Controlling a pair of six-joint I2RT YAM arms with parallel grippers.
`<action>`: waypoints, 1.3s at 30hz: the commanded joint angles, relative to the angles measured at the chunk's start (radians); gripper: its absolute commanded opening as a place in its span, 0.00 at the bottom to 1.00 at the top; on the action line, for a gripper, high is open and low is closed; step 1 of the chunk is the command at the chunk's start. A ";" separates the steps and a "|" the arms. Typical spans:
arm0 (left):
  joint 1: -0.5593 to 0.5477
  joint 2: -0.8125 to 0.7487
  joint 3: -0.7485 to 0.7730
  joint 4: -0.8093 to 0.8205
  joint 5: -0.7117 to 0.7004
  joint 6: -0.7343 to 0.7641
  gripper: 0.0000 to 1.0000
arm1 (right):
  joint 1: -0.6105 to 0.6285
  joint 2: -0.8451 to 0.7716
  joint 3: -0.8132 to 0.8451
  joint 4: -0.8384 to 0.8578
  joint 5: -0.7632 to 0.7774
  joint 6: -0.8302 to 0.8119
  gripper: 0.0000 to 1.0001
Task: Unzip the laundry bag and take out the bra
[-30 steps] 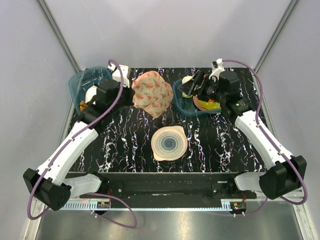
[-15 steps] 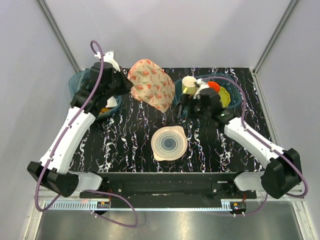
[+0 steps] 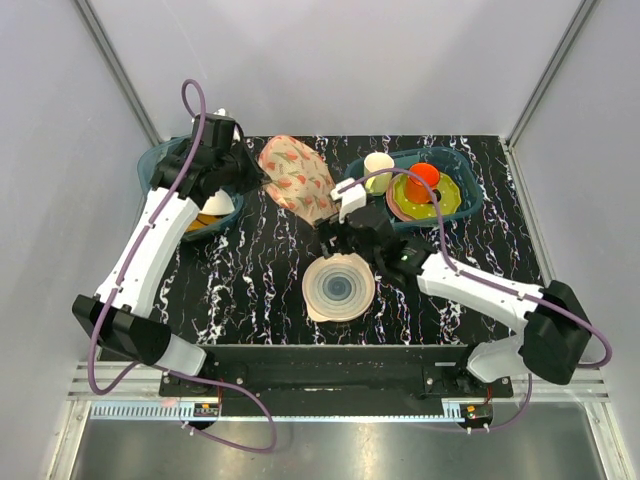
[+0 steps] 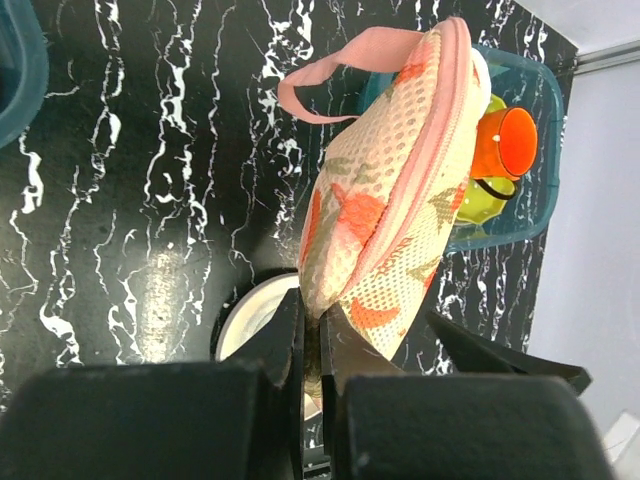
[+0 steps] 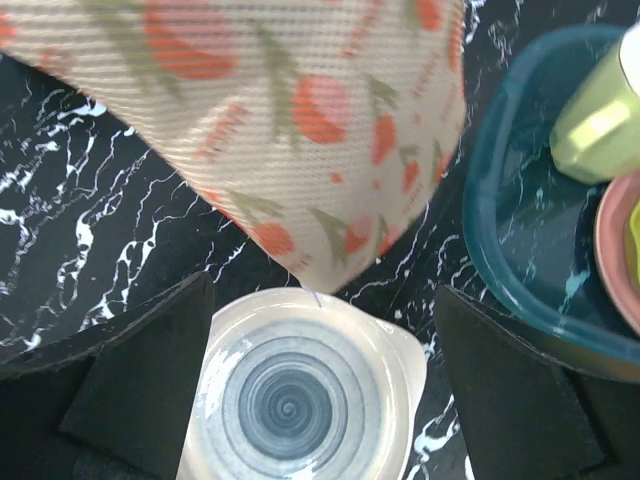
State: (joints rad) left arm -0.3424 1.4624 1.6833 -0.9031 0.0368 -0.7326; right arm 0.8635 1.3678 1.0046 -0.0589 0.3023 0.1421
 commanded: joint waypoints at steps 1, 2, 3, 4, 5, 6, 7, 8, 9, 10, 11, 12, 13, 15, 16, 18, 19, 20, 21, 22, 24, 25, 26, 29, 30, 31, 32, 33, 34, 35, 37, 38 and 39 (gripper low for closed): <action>0.010 -0.004 0.078 0.036 0.075 -0.070 0.00 | 0.052 0.046 -0.009 0.171 0.090 -0.202 1.00; 0.010 -0.005 0.078 0.036 0.080 -0.079 0.00 | 0.055 0.054 -0.015 0.213 0.087 -0.214 1.00; 0.010 -0.008 0.079 0.036 0.078 -0.082 0.00 | 0.057 0.065 -0.020 0.229 0.083 -0.235 0.99; 0.011 -0.010 0.076 0.038 0.077 -0.085 0.00 | 0.061 0.086 -0.021 0.238 0.077 -0.245 1.00; 0.013 -0.014 0.076 0.036 0.078 -0.090 0.00 | 0.063 0.100 -0.020 0.260 0.080 -0.251 0.98; 0.016 -0.019 0.073 0.041 0.081 -0.091 0.00 | 0.063 0.115 -0.018 0.274 0.089 -0.253 0.96; 0.017 -0.020 0.070 0.046 0.087 -0.091 0.00 | 0.063 0.144 -0.015 0.283 0.109 -0.251 0.92; 0.019 -0.023 0.069 0.050 0.103 -0.093 0.00 | 0.065 0.160 -0.014 0.310 0.119 -0.266 0.86; 0.019 -0.022 0.069 0.055 0.112 -0.094 0.00 | 0.065 0.183 -0.006 0.326 0.132 -0.274 0.71; 0.022 -0.020 0.069 0.053 0.121 -0.094 0.00 | 0.063 0.189 -0.001 0.338 0.164 -0.285 0.59; 0.023 -0.019 0.067 0.053 0.132 -0.096 0.00 | 0.065 0.197 0.003 0.359 0.182 -0.308 0.43; 0.026 -0.019 0.062 0.053 0.136 -0.096 0.00 | 0.065 0.204 0.023 0.360 0.220 -0.314 0.00; 0.031 -0.022 0.052 0.053 0.138 -0.096 0.00 | 0.065 0.202 0.035 0.350 0.234 -0.317 0.00; 0.042 -0.030 0.038 0.055 0.127 -0.093 0.00 | 0.065 0.177 0.045 0.315 0.222 -0.329 0.00; 0.046 -0.031 0.032 0.058 0.120 -0.090 0.00 | 0.065 0.166 0.043 0.303 0.215 -0.331 0.00; 0.066 -0.033 0.012 0.076 0.095 -0.056 0.29 | 0.065 0.133 0.057 0.226 0.166 -0.309 0.00; 0.071 -0.028 0.007 0.078 0.084 -0.038 0.54 | 0.065 0.125 0.074 0.185 0.146 -0.297 0.00; 0.080 -0.024 0.007 0.079 0.072 0.004 0.74 | 0.063 0.122 0.092 0.089 0.118 -0.270 0.00; 0.082 -0.019 0.009 0.079 0.069 0.028 0.96 | 0.063 0.119 0.135 0.026 0.082 -0.253 0.00; 0.083 -0.011 0.012 0.076 0.052 0.073 0.99 | 0.062 0.120 0.159 -0.074 0.060 -0.231 0.00; 0.091 -0.008 0.010 0.067 0.037 0.104 0.99 | 0.051 0.143 0.248 -0.183 -0.001 -0.155 0.00; 0.091 -0.011 0.006 0.067 0.019 0.117 0.99 | 0.028 0.152 0.281 -0.279 -0.044 -0.119 0.00; 0.095 -0.023 0.000 0.066 0.009 0.139 0.99 | 0.017 0.163 0.307 -0.315 -0.081 -0.070 0.00; 0.097 -0.060 -0.031 0.072 -0.015 0.179 0.99 | -0.007 0.212 0.403 -0.456 -0.225 -0.041 0.00; 0.098 -0.069 -0.046 0.072 -0.014 0.196 0.99 | -0.008 0.235 0.442 -0.484 -0.259 -0.044 0.00; 0.098 -0.077 -0.053 0.072 -0.015 0.235 0.99 | -0.009 0.244 0.460 -0.539 -0.272 -0.048 0.00; 0.097 -0.103 -0.062 0.073 -0.008 0.266 0.99 | -0.011 0.255 0.497 -0.567 -0.287 -0.065 0.00; 0.095 -0.118 -0.072 0.078 0.001 0.294 0.99 | -0.009 0.272 0.512 -0.591 -0.299 -0.073 0.00; 0.097 -0.140 -0.111 0.088 0.017 0.352 0.99 | -0.009 0.281 0.526 -0.640 -0.328 -0.084 0.00; 0.095 -0.163 -0.138 0.134 0.031 0.381 0.99 | -0.012 0.289 0.552 -0.665 -0.345 -0.108 0.00; 0.095 -0.247 -0.235 0.197 0.043 0.447 0.99 | -0.015 0.313 0.578 -0.731 -0.403 -0.130 0.00; 0.095 -0.270 -0.267 0.255 0.052 0.467 0.99 | -0.018 0.320 0.592 -0.746 -0.414 -0.139 0.00; 0.095 -0.315 -0.292 0.280 0.066 0.484 0.99 | -0.021 0.335 0.597 -0.760 -0.440 -0.138 0.00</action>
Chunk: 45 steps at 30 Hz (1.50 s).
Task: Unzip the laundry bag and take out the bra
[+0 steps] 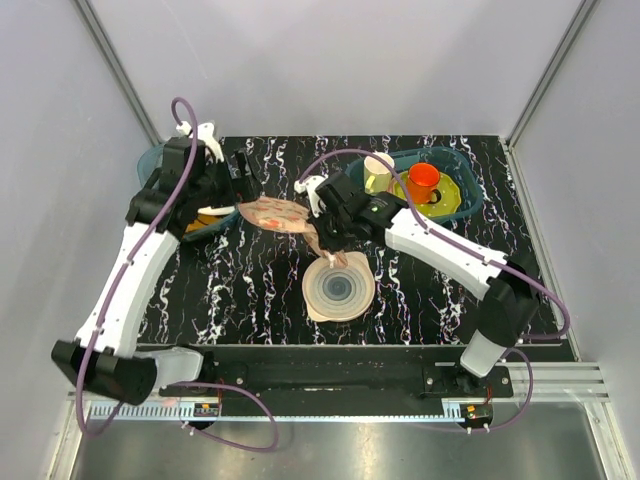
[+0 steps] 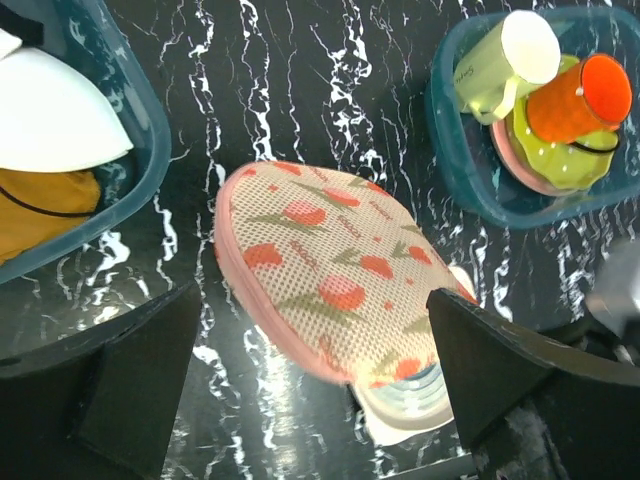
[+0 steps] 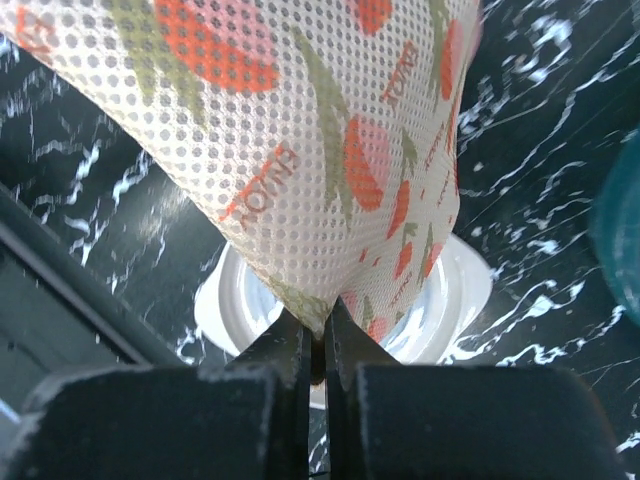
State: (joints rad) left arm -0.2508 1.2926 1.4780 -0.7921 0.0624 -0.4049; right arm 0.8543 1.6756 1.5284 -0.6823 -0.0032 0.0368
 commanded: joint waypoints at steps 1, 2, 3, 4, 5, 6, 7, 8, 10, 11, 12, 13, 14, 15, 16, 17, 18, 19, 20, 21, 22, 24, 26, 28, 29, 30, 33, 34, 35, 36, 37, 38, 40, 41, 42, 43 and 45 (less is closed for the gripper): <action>0.004 -0.159 -0.119 0.189 0.086 0.190 0.99 | -0.014 0.033 0.076 -0.157 -0.147 -0.061 0.00; 0.002 -0.173 -0.131 0.218 0.118 0.205 0.99 | -0.017 0.041 0.082 -0.167 -0.153 -0.066 0.00; 0.001 -0.191 -0.139 0.228 0.146 0.218 0.99 | -0.024 0.056 0.084 -0.175 -0.162 -0.066 0.00; -0.002 -0.199 -0.148 0.240 0.186 0.239 0.99 | -0.029 0.062 0.087 -0.184 -0.161 -0.058 0.00; -0.011 -0.202 -0.159 0.244 0.188 0.244 0.99 | -0.032 0.070 0.094 -0.187 -0.159 -0.052 0.00; -0.018 -0.202 -0.162 0.243 0.182 0.241 0.99 | -0.038 0.075 0.098 -0.187 -0.155 -0.045 0.00; -0.022 -0.205 -0.169 0.244 0.172 0.213 0.99 | -0.040 0.076 0.102 -0.187 -0.152 -0.043 0.00; -0.034 -0.204 -0.192 0.261 0.186 0.200 0.99 | -0.041 0.081 0.110 -0.186 -0.153 -0.017 0.00; -0.074 -0.187 -0.205 0.263 0.217 0.169 0.97 | -0.043 0.087 0.119 -0.187 -0.156 0.000 0.00; -0.093 -0.178 -0.211 0.260 0.227 0.172 0.96 | -0.041 0.091 0.127 -0.186 -0.161 0.005 0.00; -0.113 -0.174 -0.222 0.257 0.228 0.181 0.95 | -0.043 0.095 0.130 -0.186 -0.167 0.006 0.00; -0.132 -0.171 -0.232 0.255 0.215 0.205 0.95 | -0.046 0.096 0.131 -0.186 -0.175 0.005 0.00; -0.160 -0.174 -0.242 0.257 0.217 0.225 0.95 | -0.049 0.102 0.134 -0.187 -0.202 0.005 0.00; -0.174 -0.179 -0.269 0.261 0.220 0.248 0.95 | -0.052 0.105 0.137 -0.191 -0.214 0.005 0.00; -0.183 -0.187 -0.287 0.283 0.203 0.286 0.95 | -0.055 0.107 0.142 -0.198 -0.231 0.005 0.00; -0.195 -0.203 -0.307 0.298 0.208 0.308 0.96 | -0.063 0.110 0.148 -0.203 -0.265 0.002 0.00; -0.199 -0.216 -0.333 0.315 0.208 0.330 0.96 | -0.066 0.111 0.150 -0.209 -0.279 0.002 0.00; -0.202 -0.226 -0.379 0.355 0.188 0.369 0.96 | -0.070 0.111 0.154 -0.215 -0.294 -0.003 0.00; -0.206 -0.239 -0.407 0.379 0.174 0.388 0.96 | -0.073 0.116 0.159 -0.218 -0.317 -0.008 0.00; -0.206 -0.268 -0.433 0.410 0.169 0.399 0.96 | -0.077 0.118 0.161 -0.229 -0.323 -0.012 0.00; -0.208 -0.282 -0.491 0.472 0.157 0.461 0.96 | -0.077 0.118 0.164 -0.233 -0.330 -0.018 0.00; -0.212 -0.317 -0.528 0.517 0.160 0.517 0.95 | -0.078 0.121 0.170 -0.243 -0.343 -0.023 0.00; -0.223 -0.337 -0.576 0.573 0.174 0.595 0.95 | -0.081 0.124 0.173 -0.249 -0.354 -0.025 0.00; -0.243 -0.351 -0.591 0.593 0.200 0.667 0.95 | -0.086 0.127 0.177 -0.255 -0.365 -0.029 0.00; -0.249 -0.351 -0.594 0.594 0.211 0.685 0.95 | -0.086 0.127 0.179 -0.255 -0.373 -0.029 0.00; -0.257 -0.348 -0.594 0.596 0.221 0.702 0.95 | -0.089 0.128 0.180 -0.258 -0.376 -0.031 0.00; -0.297 -0.328 -0.585 0.580 0.269 0.761 0.95 | -0.089 0.138 0.191 -0.263 -0.388 -0.031 0.00; -0.318 -0.319 -0.584 0.573 0.270 0.781 0.95 | -0.090 0.139 0.194 -0.264 -0.391 -0.031 0.00; -0.329 -0.297 -0.581 0.562 0.274 0.793 0.96 | -0.090 0.141 0.199 -0.264 -0.394 -0.031 0.00; -0.340 -0.285 -0.575 0.547 0.272 0.808 0.96 | -0.092 0.142 0.197 -0.264 -0.394 -0.029 0.00; -0.356 -0.271 -0.575 0.535 0.261 0.822 0.96 | -0.092 0.141 0.199 -0.264 -0.397 -0.028 0.00; -0.360 -0.250 -0.579 0.531 0.260 0.827 0.96 | -0.093 0.141 0.199 -0.264 -0.402 -0.029 0.00; -0.361 -0.234 -0.599 0.553 0.255 0.839 0.96 | -0.093 0.138 0.193 -0.264 -0.405 -0.028 0.00; -0.361 -0.231 -0.614 0.568 0.248 0.842 0.96 | -0.095 0.133 0.191 -0.264 -0.406 -0.029 0.00; -0.361 -0.231 -0.630 0.589 0.226 0.848 0.96 | -0.098 0.131 0.190 -0.264 -0.408 -0.029 0.00; -0.361 -0.231 -0.656 0.625 0.217 0.848 0.96 | -0.097 0.127 0.181 -0.264 -0.412 -0.029 0.00; -0.361 -0.228 -0.667 0.642 0.203 0.848 0.95 | -0.101 0.116 0.174 -0.264 -0.429 -0.031 0.00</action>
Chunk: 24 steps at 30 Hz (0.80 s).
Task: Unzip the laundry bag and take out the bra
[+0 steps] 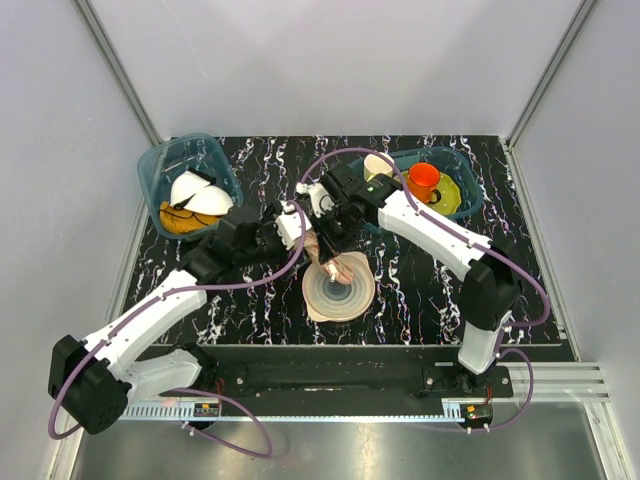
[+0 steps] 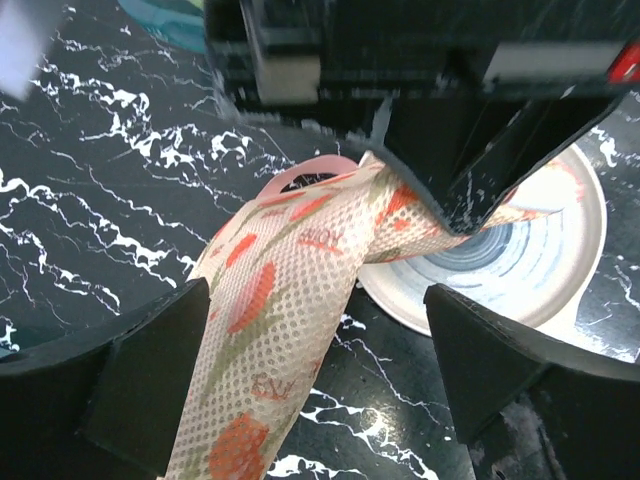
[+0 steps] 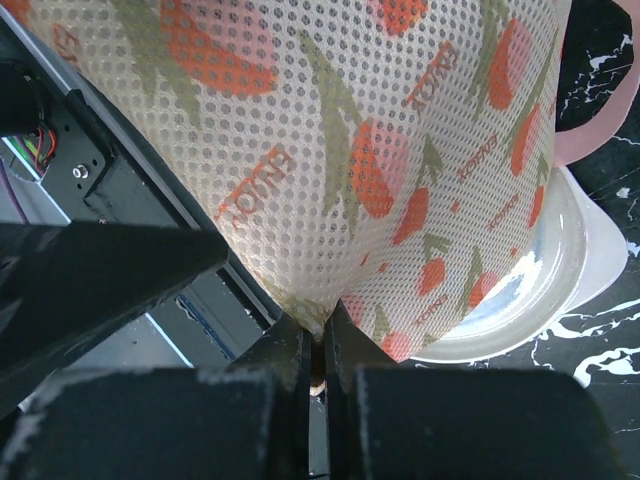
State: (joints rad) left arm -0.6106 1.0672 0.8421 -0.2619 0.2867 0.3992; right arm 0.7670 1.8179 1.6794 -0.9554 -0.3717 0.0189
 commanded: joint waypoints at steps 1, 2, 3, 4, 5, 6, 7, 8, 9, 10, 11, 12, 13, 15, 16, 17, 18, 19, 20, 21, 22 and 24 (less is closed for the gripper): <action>-0.002 0.002 -0.038 0.127 -0.026 0.043 0.94 | -0.017 -0.032 0.016 0.010 -0.068 -0.014 0.00; -0.002 0.007 -0.038 0.128 -0.029 0.046 0.88 | -0.018 -0.043 0.013 0.012 -0.087 -0.014 0.00; -0.002 0.013 -0.034 0.127 -0.027 0.050 0.82 | -0.018 -0.048 0.009 0.014 -0.093 -0.014 0.00; -0.002 0.029 -0.031 0.119 -0.027 0.052 0.74 | -0.021 -0.052 0.008 0.017 -0.099 -0.016 0.00; -0.002 0.039 -0.022 0.118 -0.035 0.052 0.63 | -0.021 -0.060 0.005 0.020 -0.110 -0.014 0.00; -0.002 0.048 -0.018 0.112 -0.050 0.056 0.23 | -0.028 -0.066 0.003 0.026 -0.114 -0.011 0.00; 0.000 0.060 -0.012 0.101 -0.052 0.064 0.06 | -0.031 -0.072 -0.003 0.027 -0.113 -0.005 0.19; 0.000 0.065 0.000 0.089 -0.057 0.067 0.00 | -0.035 -0.087 -0.006 0.030 -0.092 0.001 0.51; 0.003 0.063 0.003 0.073 -0.058 0.061 0.00 | -0.041 -0.101 -0.012 0.050 -0.064 0.013 0.78; 0.005 0.060 0.003 0.070 -0.054 0.053 0.00 | -0.043 -0.120 -0.045 0.075 -0.021 0.029 0.99; 0.005 0.048 0.002 0.070 -0.057 0.043 0.00 | -0.047 -0.168 -0.065 0.101 0.060 0.036 1.00; 0.008 0.042 -0.001 0.075 -0.072 0.012 0.00 | -0.054 -0.196 -0.087 0.159 0.083 0.045 1.00; 0.015 0.036 0.000 0.075 -0.070 0.003 0.00 | -0.069 -0.222 -0.127 0.185 0.105 0.062 1.00; 0.028 0.031 0.011 0.052 -0.066 -0.037 0.00 | -0.089 -0.308 -0.173 0.269 0.157 0.094 1.00; 0.049 0.034 0.020 0.040 -0.048 -0.043 0.00 | -0.109 -0.339 -0.222 0.294 0.177 0.110 1.00; 0.058 0.039 0.029 0.027 -0.029 -0.049 0.00 | -0.118 -0.392 -0.251 0.320 0.216 0.125 1.00; 0.064 0.042 0.041 0.012 -0.006 -0.066 0.00 | -0.127 -0.417 -0.274 0.360 0.240 0.156 1.00; 0.072 0.042 0.046 0.012 0.003 -0.072 0.00 | -0.139 -0.439 -0.312 0.371 0.272 0.179 1.00; 0.074 0.042 0.046 0.010 0.006 -0.077 0.00 | -0.167 -0.471 -0.328 0.377 0.287 0.199 1.00; 0.075 0.040 0.048 0.012 0.014 -0.083 0.00 | -0.181 -0.485 -0.340 0.382 0.289 0.248 0.99; 0.077 0.040 0.051 0.013 0.014 -0.086 0.00 | -0.189 -0.511 -0.372 0.388 0.283 0.277 0.97; 0.083 0.046 0.052 0.013 0.019 -0.095 0.00 | -0.195 -0.537 -0.409 0.417 0.249 0.376 0.88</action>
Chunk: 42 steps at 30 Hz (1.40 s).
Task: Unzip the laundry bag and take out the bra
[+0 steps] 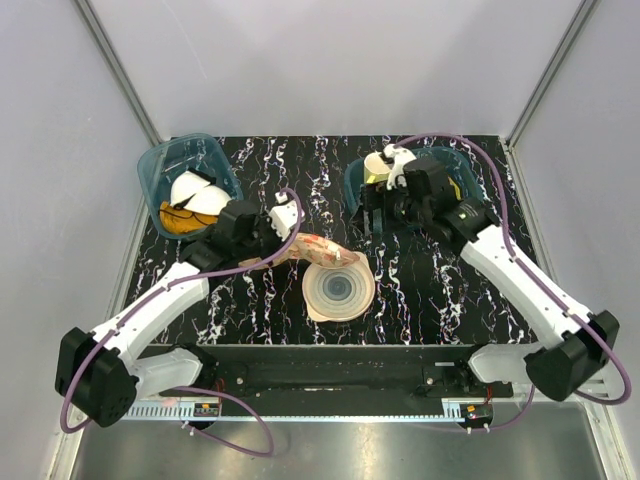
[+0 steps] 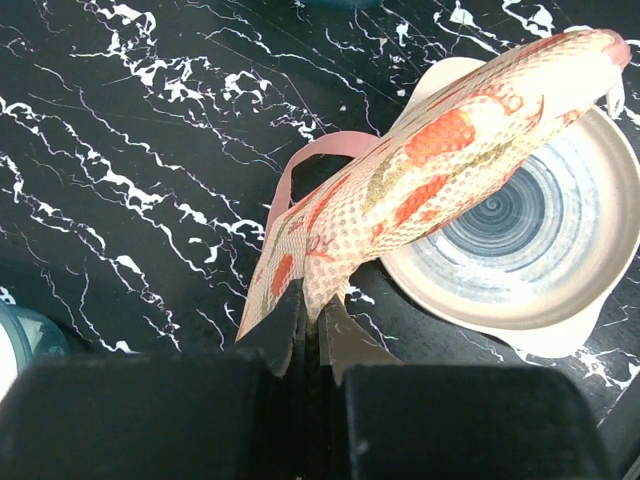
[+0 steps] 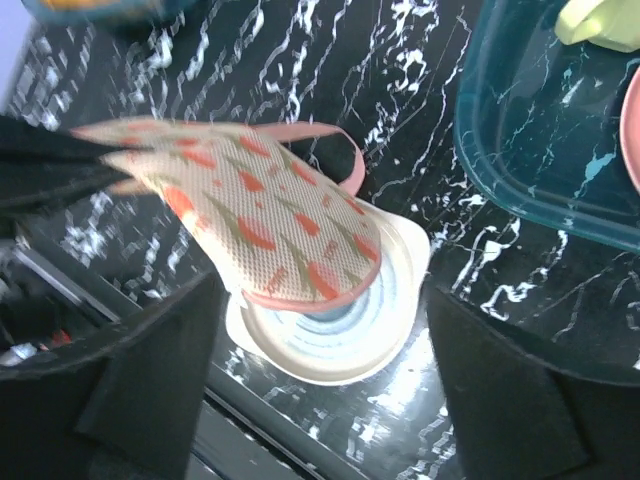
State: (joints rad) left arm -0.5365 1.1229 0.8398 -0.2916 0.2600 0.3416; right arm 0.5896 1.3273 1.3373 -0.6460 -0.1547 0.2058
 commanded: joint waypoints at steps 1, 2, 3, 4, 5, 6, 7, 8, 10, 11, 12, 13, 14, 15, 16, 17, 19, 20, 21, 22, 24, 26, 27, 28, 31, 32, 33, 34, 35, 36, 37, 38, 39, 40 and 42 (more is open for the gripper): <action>0.010 -0.009 0.059 0.045 0.044 -0.036 0.00 | -0.017 -0.075 -0.116 0.130 -0.030 0.232 0.84; 0.010 -0.006 0.061 0.042 0.045 -0.038 0.00 | -0.017 -0.092 -0.150 0.163 -0.076 0.271 0.81; 0.010 -0.005 0.061 0.042 0.045 -0.041 0.00 | -0.017 -0.106 -0.183 0.248 -0.118 0.353 0.80; 0.010 0.001 0.061 0.042 0.045 -0.042 0.00 | -0.019 -0.128 -0.251 0.288 -0.181 0.392 0.76; 0.012 0.005 0.064 0.040 0.044 -0.044 0.00 | -0.017 -0.134 -0.280 0.325 -0.203 0.427 0.76; 0.012 0.006 0.065 0.042 0.044 -0.046 0.00 | -0.016 -0.140 -0.308 0.389 -0.210 0.493 0.76; 0.012 0.009 0.064 0.043 0.044 -0.047 0.00 | -0.017 -0.146 -0.361 0.422 -0.229 0.519 0.75; 0.012 0.009 0.062 0.046 0.042 -0.049 0.00 | -0.016 -0.149 -0.383 0.486 -0.238 0.547 0.75; 0.010 0.012 0.064 0.048 0.048 -0.052 0.00 | -0.016 -0.140 -0.427 0.541 -0.261 0.618 0.72; 0.012 0.014 0.064 0.049 0.050 -0.052 0.00 | -0.016 -0.139 -0.437 0.577 -0.266 0.635 0.71; 0.012 0.015 0.065 0.046 0.051 -0.055 0.00 | -0.016 -0.137 -0.446 0.592 -0.266 0.658 0.69; 0.012 0.017 0.065 0.048 0.051 -0.055 0.00 | -0.014 -0.135 -0.458 0.601 -0.261 0.664 0.69; 0.012 0.017 0.067 0.048 0.051 -0.055 0.00 | -0.014 -0.132 -0.461 0.612 -0.261 0.667 0.67; 0.012 0.018 0.068 0.043 0.051 -0.055 0.00 | -0.014 -0.131 -0.463 0.612 -0.256 0.669 0.66; 0.012 0.018 0.070 0.045 0.051 -0.053 0.00 | -0.016 -0.129 -0.461 0.614 -0.256 0.666 0.65; 0.012 0.020 0.070 0.045 0.051 -0.055 0.00 | -0.014 -0.132 -0.461 0.605 -0.250 0.664 0.64; 0.012 0.023 0.071 0.043 0.050 -0.053 0.00 | -0.013 -0.160 -0.469 0.603 -0.226 0.656 0.63; 0.012 0.025 0.071 0.043 0.047 -0.055 0.00 | -0.011 -0.169 -0.471 0.589 -0.217 0.652 0.63; 0.012 0.029 0.071 0.045 0.048 -0.056 0.00 | -0.010 -0.180 -0.472 0.580 -0.209 0.641 0.63; 0.012 0.032 0.076 0.045 0.048 -0.058 0.00 | -0.008 -0.197 -0.472 0.572 -0.203 0.635 0.63; 0.012 0.040 0.076 0.043 0.050 -0.058 0.00 | -0.007 -0.206 -0.481 0.552 -0.206 0.630 0.63; 0.012 0.041 0.079 0.045 0.051 -0.059 0.00 | 0.001 -0.203 -0.495 0.557 -0.223 0.638 0.63; 0.012 0.041 0.079 0.043 0.053 -0.059 0.00 | 0.012 -0.198 -0.513 0.566 -0.230 0.644 0.64; 0.012 0.041 0.079 0.043 0.053 -0.058 0.00 | 0.016 -0.182 -0.521 0.575 -0.244 0.652 0.64; 0.012 0.038 0.078 0.042 0.054 -0.059 0.00 | 0.033 -0.145 -0.536 0.617 -0.258 0.665 0.65; 0.012 0.038 0.076 0.042 0.054 -0.058 0.00 | 0.035 -0.137 -0.538 0.638 -0.259 0.669 0.65; 0.012 0.037 0.077 0.042 0.056 -0.058 0.00 | 0.035 -0.126 -0.538 0.638 -0.258 0.669 0.65; 0.012 0.035 0.074 0.042 0.058 -0.058 0.00 | 0.035 -0.106 -0.538 0.646 -0.258 0.667 0.65; 0.012 0.032 0.073 0.042 0.056 -0.058 0.00 | 0.035 -0.096 -0.537 0.687 -0.258 0.666 0.65; 0.012 0.032 0.073 0.040 0.056 -0.059 0.00 | 0.035 -0.085 -0.537 0.698 -0.261 0.667 0.65; 0.012 0.031 0.073 0.039 0.056 -0.058 0.00 | 0.033 -0.065 -0.535 0.709 -0.267 0.670 0.64; 0.012 0.028 0.073 0.037 0.056 -0.058 0.00 | 0.035 -0.057 -0.532 0.720 -0.269 0.670 0.64; 0.012 0.029 0.073 0.034 0.056 -0.056 0.00 | 0.035 -0.051 -0.527 0.724 -0.269 0.670 0.63; 0.012 0.028 0.074 0.032 0.056 -0.056 0.00 | 0.035 -0.047 -0.527 0.729 -0.267 0.670 0.62; 0.012 0.025 0.071 0.029 0.056 -0.053 0.00 | 0.035 -0.046 -0.524 0.735 -0.264 0.669 0.59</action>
State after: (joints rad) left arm -0.5297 1.1656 0.8646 -0.3012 0.2886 0.2890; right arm 0.6174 1.2789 0.7979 0.0006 -0.4114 0.8700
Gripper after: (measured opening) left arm 0.027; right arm 0.613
